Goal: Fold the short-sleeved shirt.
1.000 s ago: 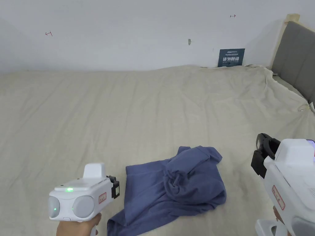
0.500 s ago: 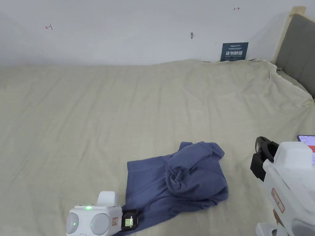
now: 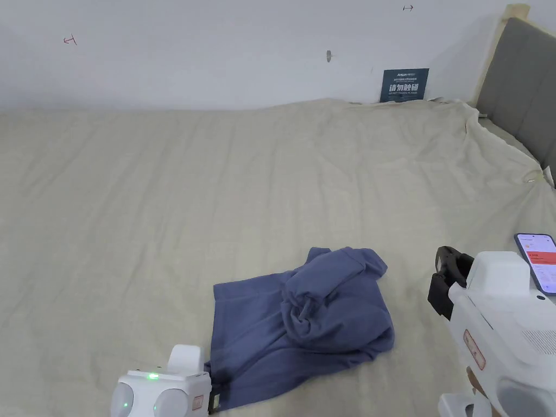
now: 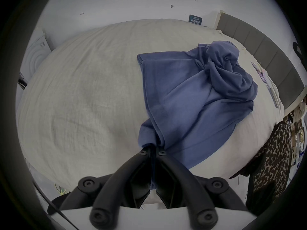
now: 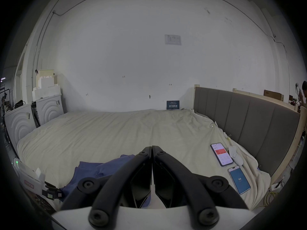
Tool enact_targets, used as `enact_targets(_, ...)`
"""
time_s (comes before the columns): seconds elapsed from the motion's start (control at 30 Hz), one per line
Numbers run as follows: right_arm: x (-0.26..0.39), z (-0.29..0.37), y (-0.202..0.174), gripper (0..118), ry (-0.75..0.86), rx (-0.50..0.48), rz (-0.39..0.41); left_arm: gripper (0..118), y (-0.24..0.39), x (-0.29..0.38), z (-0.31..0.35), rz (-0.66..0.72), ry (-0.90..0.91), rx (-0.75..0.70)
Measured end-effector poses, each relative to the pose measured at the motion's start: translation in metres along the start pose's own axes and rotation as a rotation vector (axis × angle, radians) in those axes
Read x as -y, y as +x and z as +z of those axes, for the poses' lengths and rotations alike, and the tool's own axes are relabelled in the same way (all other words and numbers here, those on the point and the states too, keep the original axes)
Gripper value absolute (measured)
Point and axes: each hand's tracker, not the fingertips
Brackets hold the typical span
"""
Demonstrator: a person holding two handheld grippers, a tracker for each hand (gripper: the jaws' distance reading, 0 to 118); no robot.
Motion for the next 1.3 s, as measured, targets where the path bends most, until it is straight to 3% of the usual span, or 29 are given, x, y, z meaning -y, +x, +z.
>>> enact_targets(0.23,0.01,-0.065,0.011,0,-0.18,-0.038,-0.019,0,-0.016,-0.016,0.041,0.086,0.127,0.075)
enact_targets(0.4,0.021,-0.127,0.016,12,-0.324,-0.082,-0.075,0,-0.022,-0.031,0.056,0.11,0.177,0.098)
enact_targets(0.53,0.034,-0.174,0.017,97,-0.429,-0.072,-0.065,0,-0.023,-0.039,0.054,0.11,0.183,0.105)
enact_targets(0.6,0.041,-0.194,0.018,103,-0.443,-0.066,-0.057,0,-0.022,-0.041,0.051,0.106,0.181,0.104)
enact_targets(0.73,0.055,-0.231,0.018,102,-0.523,-0.034,-0.014,0,-0.025,-0.043,0.045,0.113,0.169,0.109)
enact_targets(0.87,0.066,-0.257,0.015,90,-0.586,-0.064,-0.012,0,-0.027,-0.045,0.042,0.118,0.16,0.112)
enact_targets(1.0,0.078,-0.272,0.01,52,-0.634,-0.111,-0.023,0,-0.028,-0.046,0.04,0.125,0.159,0.112)
enact_targets(1.07,0.086,-0.275,0.01,12,-0.643,-0.14,-0.022,0,-0.028,-0.046,0.039,0.132,0.158,0.115)
enact_targets(1.1,0.089,-0.274,0.008,4,-0.634,-0.151,-0.02,0,-0.028,-0.046,0.039,0.135,0.16,0.117)
enact_targets(1.3,0.079,-0.237,-0.001,3,-0.566,-0.157,-0.003,0,-0.028,-0.045,0.042,0.135,0.168,0.118)
